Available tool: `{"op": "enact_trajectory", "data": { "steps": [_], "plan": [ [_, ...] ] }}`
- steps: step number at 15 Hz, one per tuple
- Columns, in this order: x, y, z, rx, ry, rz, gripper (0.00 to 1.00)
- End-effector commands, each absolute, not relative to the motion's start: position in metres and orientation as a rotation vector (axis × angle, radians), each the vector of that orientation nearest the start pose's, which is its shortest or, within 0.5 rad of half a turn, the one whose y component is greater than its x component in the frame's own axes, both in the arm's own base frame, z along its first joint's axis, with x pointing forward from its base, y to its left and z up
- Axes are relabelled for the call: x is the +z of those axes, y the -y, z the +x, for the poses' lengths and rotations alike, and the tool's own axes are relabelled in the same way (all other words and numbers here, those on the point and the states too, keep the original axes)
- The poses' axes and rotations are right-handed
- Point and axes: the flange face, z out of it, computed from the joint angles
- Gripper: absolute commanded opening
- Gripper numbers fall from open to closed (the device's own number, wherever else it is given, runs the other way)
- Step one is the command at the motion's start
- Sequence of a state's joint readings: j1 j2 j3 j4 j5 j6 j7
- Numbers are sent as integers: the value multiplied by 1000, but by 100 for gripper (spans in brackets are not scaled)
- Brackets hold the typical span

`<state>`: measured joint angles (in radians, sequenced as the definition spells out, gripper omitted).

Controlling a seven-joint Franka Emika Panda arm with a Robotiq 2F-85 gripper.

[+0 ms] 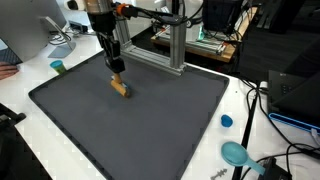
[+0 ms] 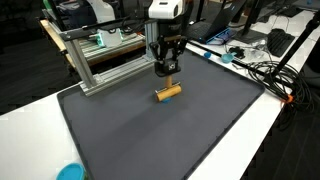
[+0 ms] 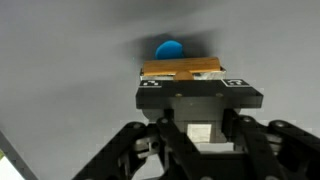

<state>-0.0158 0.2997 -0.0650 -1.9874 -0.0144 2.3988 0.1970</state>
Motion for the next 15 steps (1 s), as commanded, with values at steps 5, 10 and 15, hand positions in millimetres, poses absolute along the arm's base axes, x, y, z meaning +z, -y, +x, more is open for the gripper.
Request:
{"op": "enact_trajectory", "data": {
  "steps": [5, 10, 15],
  "plan": [
    [363, 69, 610, -233, -461, -3110, 22],
    [374, 74, 603, -205, -455, -3126, 22],
    [367, 73, 582, -194, -463, -3110, 22]
  ]
}}
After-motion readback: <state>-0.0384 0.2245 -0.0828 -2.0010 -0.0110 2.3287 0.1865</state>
